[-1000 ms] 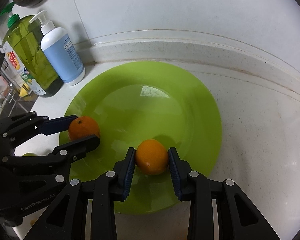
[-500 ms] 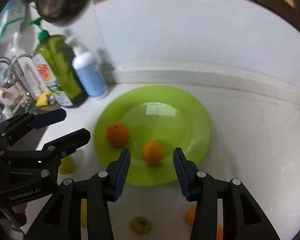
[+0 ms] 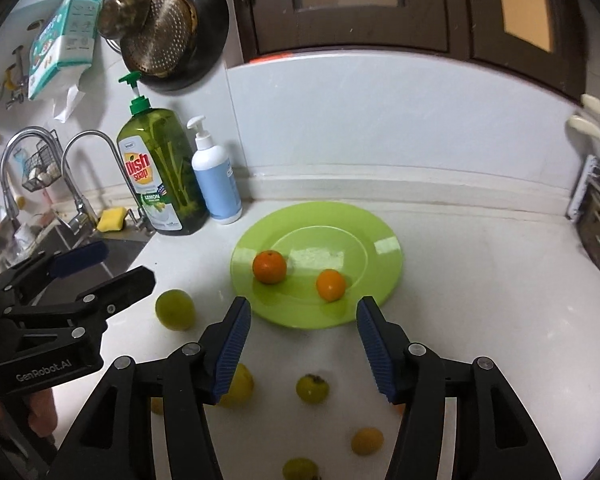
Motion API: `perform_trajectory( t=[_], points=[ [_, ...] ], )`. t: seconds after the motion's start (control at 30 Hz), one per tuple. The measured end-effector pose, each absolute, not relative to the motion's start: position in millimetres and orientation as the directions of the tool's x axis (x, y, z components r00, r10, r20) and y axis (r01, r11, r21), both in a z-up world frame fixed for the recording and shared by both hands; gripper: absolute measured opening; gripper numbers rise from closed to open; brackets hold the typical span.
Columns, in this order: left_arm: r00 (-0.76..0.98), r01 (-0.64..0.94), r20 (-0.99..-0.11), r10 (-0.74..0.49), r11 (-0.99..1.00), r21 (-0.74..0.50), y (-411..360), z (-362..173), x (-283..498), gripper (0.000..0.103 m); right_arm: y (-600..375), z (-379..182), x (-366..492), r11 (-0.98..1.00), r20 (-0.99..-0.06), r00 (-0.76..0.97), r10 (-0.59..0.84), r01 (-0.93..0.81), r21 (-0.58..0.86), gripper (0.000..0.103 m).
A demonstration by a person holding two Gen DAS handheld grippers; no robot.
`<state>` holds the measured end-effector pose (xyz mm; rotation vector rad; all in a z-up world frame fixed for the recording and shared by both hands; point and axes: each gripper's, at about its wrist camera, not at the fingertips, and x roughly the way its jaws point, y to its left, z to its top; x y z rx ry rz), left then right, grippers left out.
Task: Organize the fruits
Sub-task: 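Withdraw the left tool from the plate back toward the fruits, then grasp the brown kiwi with the left tool while the right tool grasps a green tomato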
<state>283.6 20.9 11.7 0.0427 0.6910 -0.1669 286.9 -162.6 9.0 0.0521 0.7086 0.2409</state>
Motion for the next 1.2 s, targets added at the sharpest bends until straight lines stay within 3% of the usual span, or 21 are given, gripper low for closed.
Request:
perform_trajectory(
  t=[0.43,1.07,1.2],
  points=[
    [0.797,0.105,-0.601,-0.057,0.993,0.045,43,2,224,0.081,-159,-4,239,0.985,-0.632,0.756,0.172,-0.119,0.125,0.056],
    [0.699,0.174,-0.707,-0.106,0.985,0.025,44,-63,201,0.080,-154,-65,213,0.985,-0.763,0.624,0.170,-0.088,0.147,0.056],
    [0.685,0.191,-0.720,-0.112,0.981,0.029,40,-74,204,0.075,-154,-76,215,0.986,-0.782,0.600,0.167,-0.083,0.147,0.056]
  ],
)
